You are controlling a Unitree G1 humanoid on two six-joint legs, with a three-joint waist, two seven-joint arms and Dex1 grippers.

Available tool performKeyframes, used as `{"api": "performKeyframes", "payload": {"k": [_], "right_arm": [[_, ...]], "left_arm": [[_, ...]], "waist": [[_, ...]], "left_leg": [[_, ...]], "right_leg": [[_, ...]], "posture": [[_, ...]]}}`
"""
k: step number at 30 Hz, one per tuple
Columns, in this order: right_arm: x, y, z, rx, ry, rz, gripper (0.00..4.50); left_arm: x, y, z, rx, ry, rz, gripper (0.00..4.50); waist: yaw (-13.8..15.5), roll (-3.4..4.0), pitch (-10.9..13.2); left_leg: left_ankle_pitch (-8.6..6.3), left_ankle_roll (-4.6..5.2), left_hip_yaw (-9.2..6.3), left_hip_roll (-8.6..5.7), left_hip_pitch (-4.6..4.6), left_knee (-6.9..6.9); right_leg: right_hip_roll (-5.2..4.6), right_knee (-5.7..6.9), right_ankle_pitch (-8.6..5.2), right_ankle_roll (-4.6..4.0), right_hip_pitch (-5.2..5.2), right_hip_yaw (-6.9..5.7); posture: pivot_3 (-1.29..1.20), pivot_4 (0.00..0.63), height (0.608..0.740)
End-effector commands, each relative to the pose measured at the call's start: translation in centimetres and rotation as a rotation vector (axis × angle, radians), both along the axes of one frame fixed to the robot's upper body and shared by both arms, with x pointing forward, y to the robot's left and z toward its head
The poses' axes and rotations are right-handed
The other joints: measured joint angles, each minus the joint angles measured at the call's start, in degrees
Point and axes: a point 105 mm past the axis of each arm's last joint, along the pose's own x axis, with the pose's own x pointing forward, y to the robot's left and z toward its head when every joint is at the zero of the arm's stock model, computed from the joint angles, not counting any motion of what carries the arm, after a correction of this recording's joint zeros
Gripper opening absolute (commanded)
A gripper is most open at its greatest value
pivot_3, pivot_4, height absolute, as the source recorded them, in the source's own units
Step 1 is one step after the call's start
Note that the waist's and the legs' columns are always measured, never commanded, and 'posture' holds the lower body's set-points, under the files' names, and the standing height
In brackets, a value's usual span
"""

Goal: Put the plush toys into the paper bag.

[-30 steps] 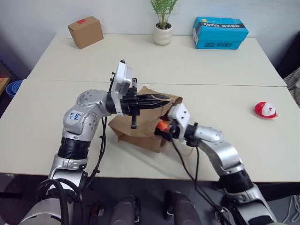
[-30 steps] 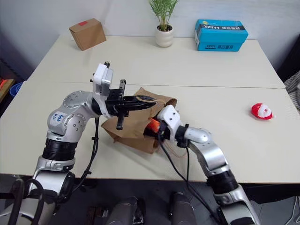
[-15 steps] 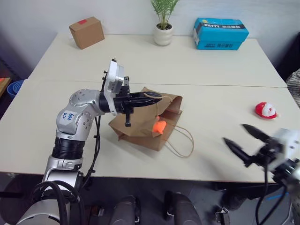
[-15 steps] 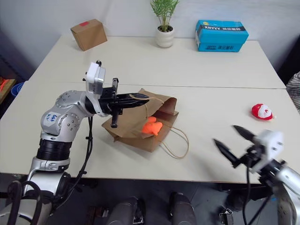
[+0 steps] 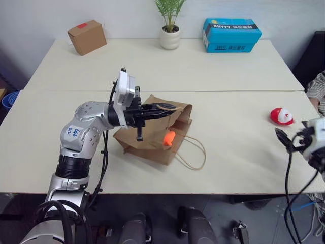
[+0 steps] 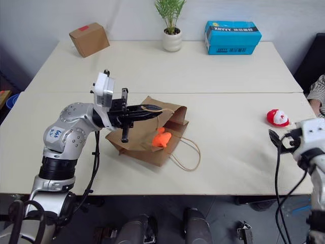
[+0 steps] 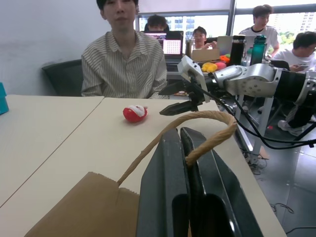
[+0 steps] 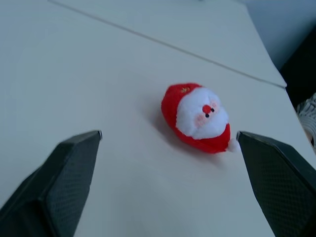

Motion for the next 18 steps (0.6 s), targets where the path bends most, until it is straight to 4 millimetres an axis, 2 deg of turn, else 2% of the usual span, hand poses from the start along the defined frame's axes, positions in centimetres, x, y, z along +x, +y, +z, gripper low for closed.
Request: {"api": "performKeyframes", "payload": {"k": [1,6,7,9,15,18], "right_arm": [[2.9,-0.8,0.5,-0.027,0.053,-0.006,4.47],[6.1,-2.0,0.1,-0.065,0.137,-0.122,4.47],[6.5,-2.0,0.1,-0.083,0.151,-0.134,4.3],[6.8,-2.5,0.2,-0.133,0.168,-0.185,3.8],[6.4,-3.3,-1.0,-0.139,0.239,-0.237,1.69],[6.8,-2.5,0.1,-0.093,0.186,-0.171,0.71]], "left_arm": [[-0.8,0.1,1.0,-0.008,-0.047,0.001,0.0],[-0.7,0.3,1.2,-0.004,-0.052,0.017,0.0],[-0.8,0.3,1.3,-0.003,-0.055,0.018,0.0],[-0.8,0.4,1.5,-0.009,-0.055,0.022,0.0],[-0.7,0.6,1.2,0.01,-0.051,0.026,0.0],[-0.6,0.6,1.7,0.004,-0.063,0.026,0.0]], "waist": [[-0.1,0.0,0.0],[-0.1,0.01,0.0],[-0.1,0.01,0.0],[-0.1,0.01,0.0],[-0.1,0.01,0.0],[0.0,0.01,0.0]], "left_leg": [[0.0,0.01,0.02,-0.01,0.0,0.01],[0.03,0.03,-0.03,-0.03,-0.04,0.03],[0.03,0.03,-0.03,-0.05,-0.06,0.03],[0.03,0.03,-0.05,-0.06,-0.09,0.03],[0.04,0.02,-0.1,-0.03,-0.16,0.03],[0.04,0.01,-0.11,-0.04,-0.14,0.05]], "right_leg": [[0.01,-0.01,0.0,0.0,0.01,0.0],[0.01,-0.04,0.0,0.01,0.02,-0.06],[0.01,-0.03,0.0,0.01,0.01,-0.07],[-0.02,-0.04,0.0,0.01,0.0,-0.07],[-0.01,-0.1,0.01,0.03,0.02,-0.12],[0.01,-0.11,0.02,0.06,0.05,-0.12]], "posture": [[0.0,0.15,0.74],[0.0,0.15,0.74],[0.0,0.15,0.74],[0.0,0.15,0.74],[0.0,0.15,0.74],[0.0,0.15,0.74]]}}
